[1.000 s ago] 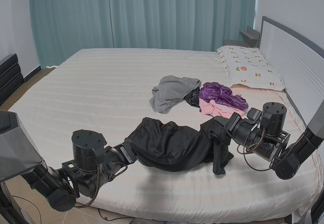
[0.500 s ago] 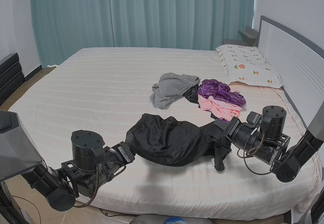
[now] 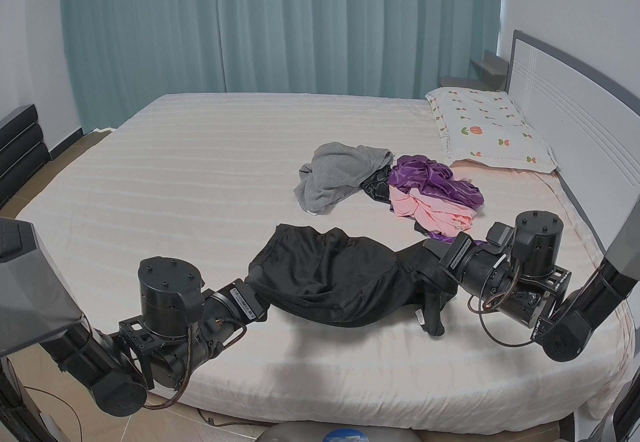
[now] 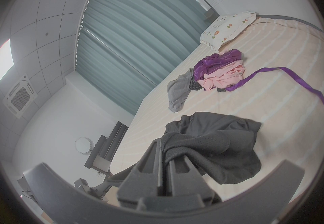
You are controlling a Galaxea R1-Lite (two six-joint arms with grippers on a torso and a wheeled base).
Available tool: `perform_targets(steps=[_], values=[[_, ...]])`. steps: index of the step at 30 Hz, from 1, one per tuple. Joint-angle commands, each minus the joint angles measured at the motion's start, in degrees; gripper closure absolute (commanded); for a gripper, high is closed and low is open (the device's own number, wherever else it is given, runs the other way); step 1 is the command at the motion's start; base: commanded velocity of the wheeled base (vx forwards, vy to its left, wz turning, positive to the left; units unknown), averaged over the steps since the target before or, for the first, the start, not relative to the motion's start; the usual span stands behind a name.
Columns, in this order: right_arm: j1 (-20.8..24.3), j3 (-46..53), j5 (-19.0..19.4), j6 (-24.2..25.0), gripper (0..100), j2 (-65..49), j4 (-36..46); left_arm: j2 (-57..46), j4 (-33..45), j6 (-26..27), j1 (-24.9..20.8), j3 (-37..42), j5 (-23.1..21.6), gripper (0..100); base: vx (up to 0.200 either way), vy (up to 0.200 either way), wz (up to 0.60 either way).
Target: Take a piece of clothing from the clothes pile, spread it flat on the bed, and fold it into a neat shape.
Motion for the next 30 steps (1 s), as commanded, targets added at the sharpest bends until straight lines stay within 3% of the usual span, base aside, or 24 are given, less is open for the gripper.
perform_targets(steps=[1, 10, 20, 26, 30], values=[[0.1, -0.1, 0.0, 0.0, 100, 0.1, 0.0, -0.2, 0.0, 0.0, 0.2, -0.1, 0.0, 100, 0.000, 0.200, 0.00], [0.0, -0.7, -3.8, -1.0, 100, -0.1, 0.0, -0.4, 0.0, 0.1, 0.2, -0.2, 0.2, 100, 0.000, 0.200, 0.00], [-0.6, -1.0, -4.2, -1.6, 100, 0.0, 0.0, -1.1, -0.5, 0.3, 0.2, -0.2, 0.4, 100, 0.000, 0.200, 0.00], [-0.8, -2.2, -9.5, -4.6, 100, 0.4, 0.0, -1.6, -0.6, 0.2, 0.7, -0.4, 0.4, 100, 0.000, 0.200, 0.00], [-1.0, -2.3, -10.9, -5.6, 100, 1.1, -0.2, -2.2, -0.6, 0.3, 0.9, -0.4, 0.3, 100, 0.000, 0.200, 0.00]])
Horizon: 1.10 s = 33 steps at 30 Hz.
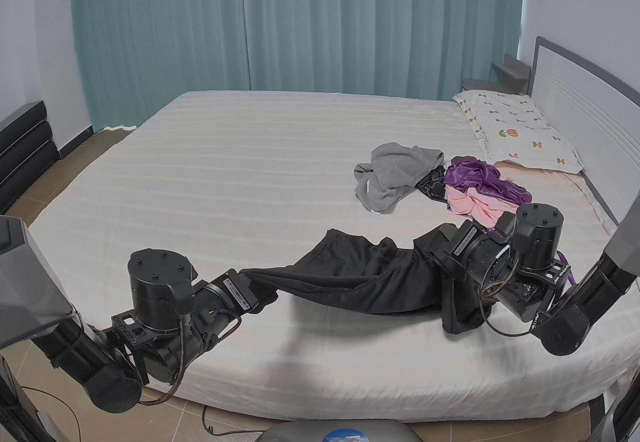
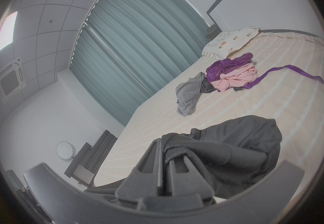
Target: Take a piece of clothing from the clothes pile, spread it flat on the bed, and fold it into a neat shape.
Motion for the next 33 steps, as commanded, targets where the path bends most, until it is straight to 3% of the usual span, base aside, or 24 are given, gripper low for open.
perform_targets(steps=[1, 9, 14, 33], values=[[-0.3, -0.3, -0.6, -0.3, 100, 1.0, -0.7, -0.8, 0.0, 0.0, 0.5, 0.0, 0.0, 100, 0.000, 0.200, 0.00], [-0.4, -0.7, -4.5, -4.7, 100, 2.6, -3.5, -0.8, -0.2, 0.1, 1.4, -0.5, -0.1, 100, 0.000, 0.200, 0.00], [-0.4, 0.1, -4.5, -5.9, 100, 4.1, -9.3, -1.0, -0.2, 0.0, 1.4, -0.5, -0.1, 100, 0.000, 0.200, 0.00], [0.1, 0.3, -3.8, -5.6, 100, 1.2, -9.5, -2.3, -0.2, 0.3, 2.2, -0.8, 0.1, 100, 0.000, 0.200, 0.00]])
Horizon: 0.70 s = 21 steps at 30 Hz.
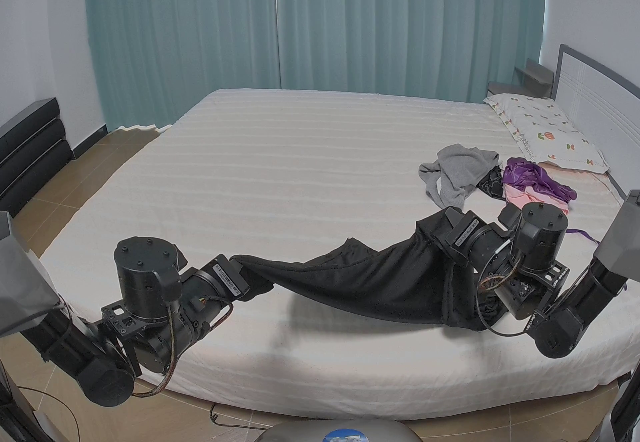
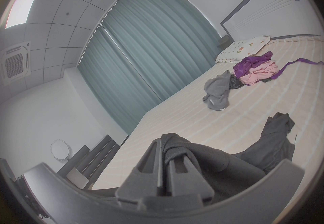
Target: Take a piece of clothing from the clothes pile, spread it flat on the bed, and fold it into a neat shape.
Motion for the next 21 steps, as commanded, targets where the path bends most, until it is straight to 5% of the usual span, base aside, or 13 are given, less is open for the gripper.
perform_targets(steps=[1, 5, 17, 21], values=[[0.2, 0.1, 0.0, 0.0, 100, -1.3, 0.0, -0.4, 0.0, 0.1, 0.7, 0.0, 0.1, 100, 0.000, 0.200, 0.00], [-0.1, 0.1, 0.1, 0.3, 100, -1.4, 0.0, -1.1, 0.0, 0.1, 1.5, 0.0, 0.1, 100, 0.000, 0.200, 0.00], [-1.7, 2.8, 0.3, 0.6, 100, -4.4, 0.3, -2.5, 0.2, 0.1, 0.8, 0.1, 0.1, 100, 0.000, 0.000, 0.00], [-1.4, 7.1, 0.3, 1.6, 100, -8.3, 0.2, -3.4, 0.7, 0.1, -0.3, 0.9, 0.2, 100, -0.200, 0.000, 0.00]])
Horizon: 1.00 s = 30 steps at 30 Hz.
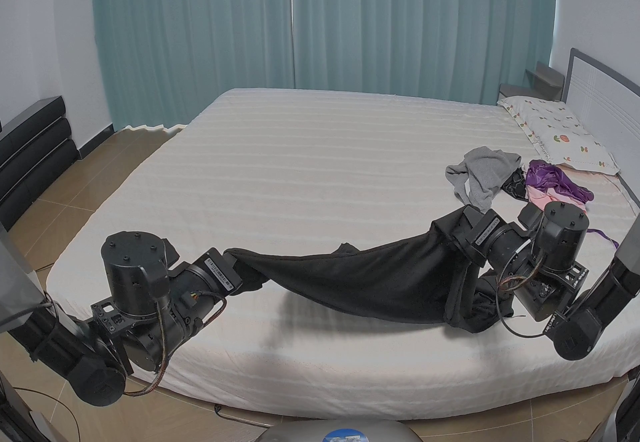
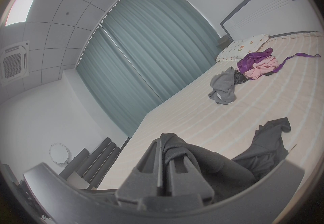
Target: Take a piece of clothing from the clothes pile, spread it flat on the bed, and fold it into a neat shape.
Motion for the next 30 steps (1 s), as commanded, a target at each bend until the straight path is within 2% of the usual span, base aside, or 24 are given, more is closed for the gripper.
perform_targets(steps=[1, 6, 12, 14, 20, 22, 25, 30], values=[[0.3, 3.9, 0.0, 0.9, 100, -4.8, 0.0, -1.4, 0.3, 0.1, -1.2, 0.9, 0.2, 100, -0.200, 0.000, 0.00], [0.6, 7.8, -0.2, 0.9, 100, -11.1, 0.4, -4.8, 0.4, 0.4, -2.3, 3.0, 0.2, 100, -0.200, 0.000, 0.00], [2.3, 11.1, -0.8, 0.8, 100, -19.9, 0.6, -10.2, 0.4, 5.2, -4.1, 8.1, 0.7, 100, -0.167, 0.000, 0.00], [3.3, 10.8, -0.9, 0.5, 100, -24.8, 2.2, -14.3, 0.6, 6.4, -5.0, 7.8, 3.4, 100, 0.000, 0.000, 0.00], [3.3, 3.7, -0.2, 0.3, 100, -33.5, 12.3, -19.3, 3.6, 12.3, -5.0, 6.5, 3.9, 100, 0.000, 0.000, 0.00], [2.9, -2.4, 0.7, 0.2, 100, -35.1, 18.1, -19.8, 6.0, 12.8, -4.0, 2.9, 3.9, 100, 0.000, 0.000, 0.00], [1.2, -10.9, 2.0, -0.2, 100, -34.0, 25.4, -19.4, 12.5, 12.6, 1.2, -5.5, 3.8, 100, 0.000, 0.000, 0.00], [-3.8, -21.8, 2.7, -2.7, 100, -26.2, 28.9, -15.0, 20.4, 11.3, 4.9, -14.5, 3.1, 100, 0.040, 0.000, 0.00]])
